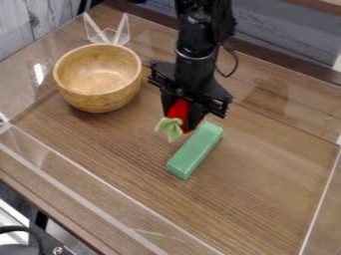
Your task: Move the red object to the right side of the table
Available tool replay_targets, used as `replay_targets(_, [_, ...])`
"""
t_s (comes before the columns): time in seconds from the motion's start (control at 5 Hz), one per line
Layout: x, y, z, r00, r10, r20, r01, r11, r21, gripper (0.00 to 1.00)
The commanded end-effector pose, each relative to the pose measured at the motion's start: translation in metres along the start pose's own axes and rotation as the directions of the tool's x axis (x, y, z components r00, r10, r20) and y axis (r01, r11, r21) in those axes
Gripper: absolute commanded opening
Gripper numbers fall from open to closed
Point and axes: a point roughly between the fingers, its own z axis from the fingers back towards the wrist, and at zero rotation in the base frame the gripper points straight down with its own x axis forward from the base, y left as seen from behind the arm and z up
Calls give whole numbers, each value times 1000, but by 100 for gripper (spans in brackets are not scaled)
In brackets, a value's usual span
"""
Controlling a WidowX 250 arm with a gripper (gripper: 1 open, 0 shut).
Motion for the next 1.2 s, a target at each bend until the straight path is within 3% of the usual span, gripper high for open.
replay_targets(0.0, [10,3,12,999,17,46,-18,1000,8,0])
replay_targets(0.6, [13,0,12,998,29,49,-30,999,26,0])
replay_targets(0.8, [21,-20,30,997,22,71,-23,1000,19,0])
replay_targets(1.0, [27,-56,35,997,9,71,-9,1000,3,0])
